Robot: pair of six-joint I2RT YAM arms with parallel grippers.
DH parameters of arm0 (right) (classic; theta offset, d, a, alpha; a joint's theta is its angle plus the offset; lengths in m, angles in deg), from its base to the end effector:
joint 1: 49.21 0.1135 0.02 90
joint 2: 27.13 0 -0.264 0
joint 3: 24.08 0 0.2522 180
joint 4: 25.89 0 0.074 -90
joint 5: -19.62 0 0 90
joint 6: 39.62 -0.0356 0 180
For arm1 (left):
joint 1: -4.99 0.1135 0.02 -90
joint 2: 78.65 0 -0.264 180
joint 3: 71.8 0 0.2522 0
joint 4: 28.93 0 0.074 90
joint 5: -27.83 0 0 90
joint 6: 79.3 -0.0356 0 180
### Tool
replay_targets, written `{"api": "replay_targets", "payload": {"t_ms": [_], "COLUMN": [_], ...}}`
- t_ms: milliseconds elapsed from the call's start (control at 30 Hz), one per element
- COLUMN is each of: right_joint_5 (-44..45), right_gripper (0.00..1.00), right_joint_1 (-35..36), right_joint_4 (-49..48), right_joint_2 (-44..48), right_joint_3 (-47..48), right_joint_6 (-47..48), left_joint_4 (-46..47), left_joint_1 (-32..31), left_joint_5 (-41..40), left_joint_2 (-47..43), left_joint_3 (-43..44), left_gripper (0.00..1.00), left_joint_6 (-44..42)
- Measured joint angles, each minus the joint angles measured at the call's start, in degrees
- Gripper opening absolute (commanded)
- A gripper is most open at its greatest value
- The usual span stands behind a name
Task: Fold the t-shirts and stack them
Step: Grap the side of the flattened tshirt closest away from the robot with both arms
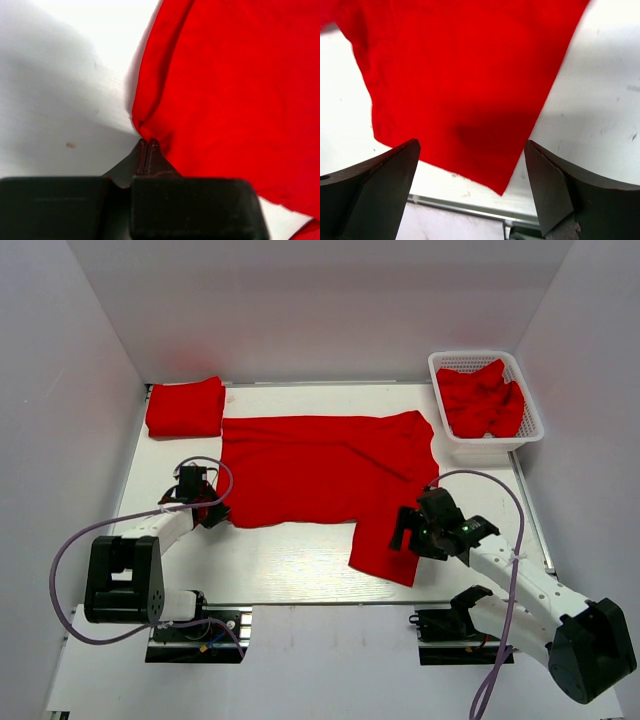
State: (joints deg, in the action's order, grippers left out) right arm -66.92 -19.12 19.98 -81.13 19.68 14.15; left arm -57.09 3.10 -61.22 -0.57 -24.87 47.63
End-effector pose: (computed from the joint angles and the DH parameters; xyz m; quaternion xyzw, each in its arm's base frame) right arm 0.1517 0.0854 0.1913 0.0600 0.9543 0.1352 0.2597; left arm 0.2371 -0.0084 0.1471 -0.2882 0.9202 -0.0955 0.2469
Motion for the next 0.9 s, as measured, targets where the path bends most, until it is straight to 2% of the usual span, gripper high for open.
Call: {"api": "replay_targets", "payload": {"t_ms": [367,700,800,900], "right_joint_5": [-1.29,-0.39,0.28,0.98], "right_gripper": [0.9,0.9,0.82,0.53], "right_joint_1": [6.14,10.73,11.63,12.44], "right_joint_4": [5.9,8.09,7.89,7.37], "right_joint_2": [-4.33,-6.73,-7.76,-9.16], "right_joint_3": [-0.22,-0.9,-0.59,-0.15], "right_joint_6": [-5.46,-11.67,-12.48,-13.25], "left_joint_4": [-5.75,-8.13,-8.07,-8.07], "left_joint_1": [0.0,0.0,0.0,0.0], "left_joint_5": [-1.44,-2.05,-1.97,-1.95], "left_joint_2": [-9.05,-9.44,-9.44,-9.35], "left_joint_3": [-2.25,-2.25,-2.25,-2.25], "left_gripper": [0.0,0.0,0.0,0.0], "left_joint_6": [-0.98,-1.53,-1.73,-1.97]}}
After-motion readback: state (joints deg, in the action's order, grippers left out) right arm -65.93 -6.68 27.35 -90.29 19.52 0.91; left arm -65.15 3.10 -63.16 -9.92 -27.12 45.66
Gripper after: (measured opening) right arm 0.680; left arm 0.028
